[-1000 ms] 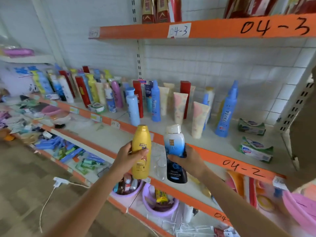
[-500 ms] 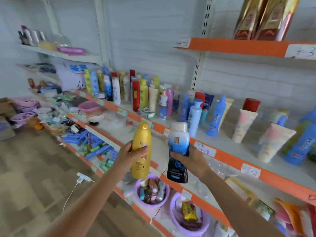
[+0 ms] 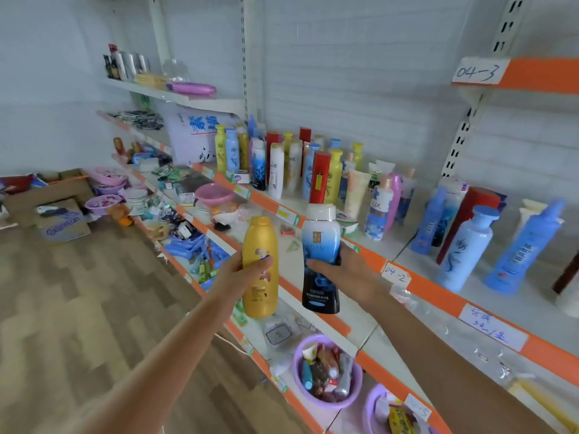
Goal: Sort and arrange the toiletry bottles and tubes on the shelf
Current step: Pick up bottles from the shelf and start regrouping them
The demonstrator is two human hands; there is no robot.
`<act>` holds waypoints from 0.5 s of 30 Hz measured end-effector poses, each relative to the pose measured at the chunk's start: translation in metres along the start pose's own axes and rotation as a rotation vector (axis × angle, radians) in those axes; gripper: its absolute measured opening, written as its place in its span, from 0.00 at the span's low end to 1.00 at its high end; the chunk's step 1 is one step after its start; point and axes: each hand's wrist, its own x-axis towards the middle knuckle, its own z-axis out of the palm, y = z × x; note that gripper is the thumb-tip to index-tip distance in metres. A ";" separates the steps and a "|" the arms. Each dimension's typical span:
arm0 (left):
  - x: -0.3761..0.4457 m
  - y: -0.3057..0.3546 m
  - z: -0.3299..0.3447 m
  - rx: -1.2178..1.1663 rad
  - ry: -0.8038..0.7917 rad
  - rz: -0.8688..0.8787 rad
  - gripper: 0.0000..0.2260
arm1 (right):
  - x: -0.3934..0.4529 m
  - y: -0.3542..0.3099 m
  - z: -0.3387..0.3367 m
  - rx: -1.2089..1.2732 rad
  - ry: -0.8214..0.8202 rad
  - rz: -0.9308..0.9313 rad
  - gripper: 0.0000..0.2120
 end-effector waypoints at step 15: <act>0.147 0.014 -0.068 -0.014 -0.019 -0.017 0.12 | 0.145 -0.025 0.064 0.066 -0.024 0.011 0.13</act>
